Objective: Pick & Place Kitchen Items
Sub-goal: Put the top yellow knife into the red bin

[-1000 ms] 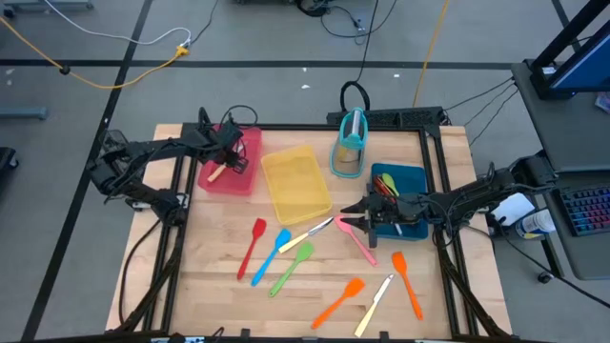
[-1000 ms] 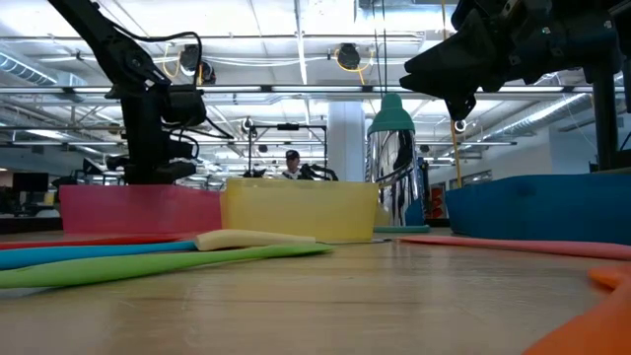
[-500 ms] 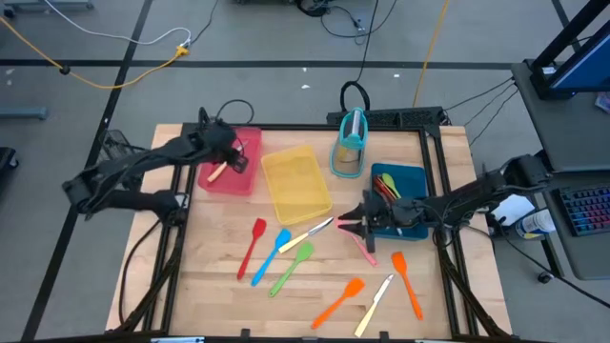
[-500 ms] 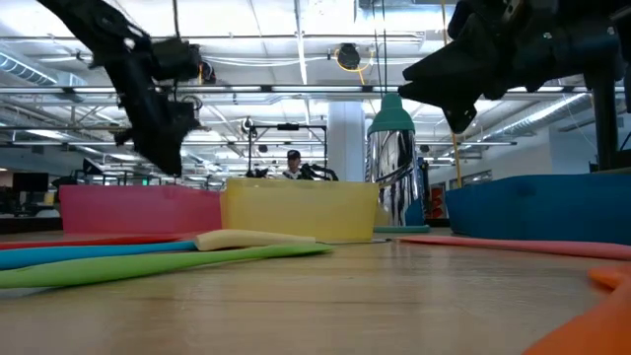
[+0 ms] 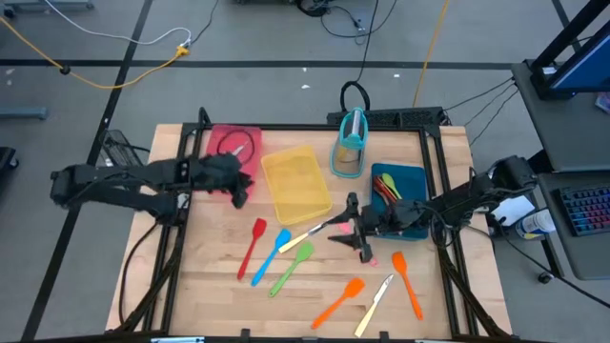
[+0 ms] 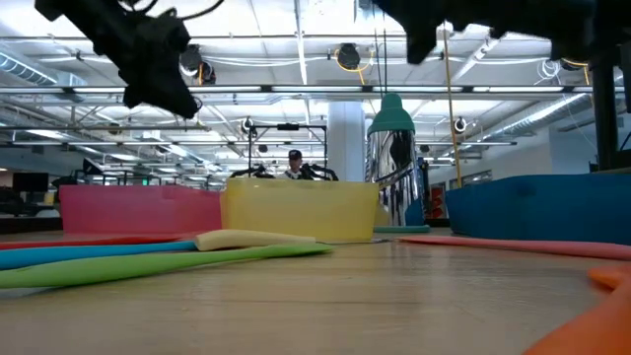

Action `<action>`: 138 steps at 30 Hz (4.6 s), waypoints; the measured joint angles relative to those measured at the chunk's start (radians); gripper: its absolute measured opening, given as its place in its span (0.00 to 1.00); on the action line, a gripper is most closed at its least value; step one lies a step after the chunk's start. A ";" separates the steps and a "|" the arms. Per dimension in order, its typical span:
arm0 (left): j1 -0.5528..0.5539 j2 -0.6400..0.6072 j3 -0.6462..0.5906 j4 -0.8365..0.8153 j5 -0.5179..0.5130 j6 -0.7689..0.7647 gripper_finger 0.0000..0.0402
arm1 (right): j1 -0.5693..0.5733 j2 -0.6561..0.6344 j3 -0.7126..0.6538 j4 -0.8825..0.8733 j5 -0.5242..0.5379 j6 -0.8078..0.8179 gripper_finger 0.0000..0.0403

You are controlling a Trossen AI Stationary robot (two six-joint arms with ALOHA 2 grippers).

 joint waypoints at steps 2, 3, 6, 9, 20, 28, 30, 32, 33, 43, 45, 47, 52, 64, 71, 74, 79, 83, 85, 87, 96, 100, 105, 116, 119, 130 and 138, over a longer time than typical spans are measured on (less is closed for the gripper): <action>-0.088 0.032 0.000 0.041 -0.035 -0.021 0.26 | 0.015 0.000 0.042 -0.068 -0.008 -0.020 0.46; -0.131 0.050 0.000 0.067 -0.048 -0.027 0.26 | 0.022 0.000 0.061 -0.116 -0.006 -0.026 0.45; -0.250 0.118 0.000 0.177 -0.055 -0.024 0.26 | 0.041 0.000 0.096 -0.255 -0.001 -0.013 0.44; -0.360 0.207 0.000 0.304 -0.064 0.000 0.26 | 0.065 0.012 0.100 -0.279 0.055 0.035 0.43; -0.554 0.611 0.000 0.744 -0.083 -0.044 0.26 | 0.098 0.042 0.100 -0.265 0.101 0.040 0.43; -0.564 0.774 0.000 0.757 -0.060 -0.170 0.26 | 0.119 0.043 0.100 -0.264 0.101 0.040 0.43; -0.566 0.794 -0.001 0.756 -0.113 -0.168 0.26 | 0.133 0.043 0.100 -0.266 0.100 0.040 0.43; -0.566 0.802 0.000 0.756 -0.180 -0.166 0.26 | 0.150 0.043 0.100 -0.258 0.100 0.040 0.43; -0.565 0.803 0.000 0.748 -0.213 -0.159 0.26 | 0.159 0.043 0.100 -0.256 0.100 0.040 0.43; -0.544 0.806 0.000 0.662 -0.258 -0.213 0.26 | 0.197 0.043 0.100 -0.259 0.100 0.016 0.43; -0.544 0.808 0.000 0.664 -0.258 -0.215 0.26 | 0.197 0.043 0.100 -0.259 0.100 0.014 0.43; -0.545 0.808 0.000 0.667 -0.257 -0.216 0.26 | 0.197 0.043 0.100 -0.261 0.100 0.014 0.43; -0.546 0.808 0.000 0.669 -0.257 -0.242 0.26 | 0.197 0.043 0.099 -0.274 0.100 0.014 0.43; -0.551 0.818 0.000 0.678 -0.239 -0.243 0.26 | 0.196 0.043 0.099 -0.275 0.101 0.014 0.43; -0.559 0.891 0.002 0.720 -0.219 -0.233 0.26 | 0.196 0.043 0.098 -0.276 0.104 0.024 0.43; -0.559 0.928 0.005 0.754 -0.227 -0.233 0.27 | 0.196 0.043 0.097 -0.285 0.105 0.025 0.43; -0.559 0.952 0.003 0.790 -0.230 -0.235 0.27 | 0.196 0.043 0.097 -0.287 0.105 0.025 0.43; -0.559 0.952 0.002 0.789 -0.229 -0.218 0.27 | 0.196 0.043 0.097 -0.287 0.105 0.025 0.43; -0.559 0.953 0.002 0.787 -0.227 -0.153 0.27 | 0.196 0.043 0.097 -0.288 0.105 0.025 0.43; -0.559 0.953 0.002 0.778 -0.222 -0.079 0.27 | 0.196 0.043 0.097 -0.288 0.105 0.025 0.43; -0.551 0.954 0.002 0.778 -0.222 -0.062 0.26 | 0.196 0.043 0.097 -0.288 0.105 0.025 0.43; -0.552 0.954 0.001 0.776 -0.227 -0.060 0.21 | 0.196 0.043 0.097 -0.289 0.105 0.025 0.43; -0.552 0.954 0.000 0.782 -0.232 -0.088 0.21 | 0.196 0.043 0.097 -0.289 0.105 0.025 0.43; -0.557 0.781 -0.002 0.663 -0.228 -0.088 0.21 | 0.196 0.043 0.097 -0.289 0.105 0.025 0.43; -0.558 0.693 -0.002 0.572 -0.232 -0.090 0.21 | 0.196 0.043 0.097 -0.290 0.105 0.023 0.43; -0.602 0.404 -0.001 0.209 -0.368 -0.123 0.21 | 0.196 0.043 0.066 -0.288 0.106 0.074 0.43; -0.609 0.247 0.000 -0.003 -0.538 -0.217 0.21 | 0.196 0.043 0.053 -0.288 0.106 0.093 0.43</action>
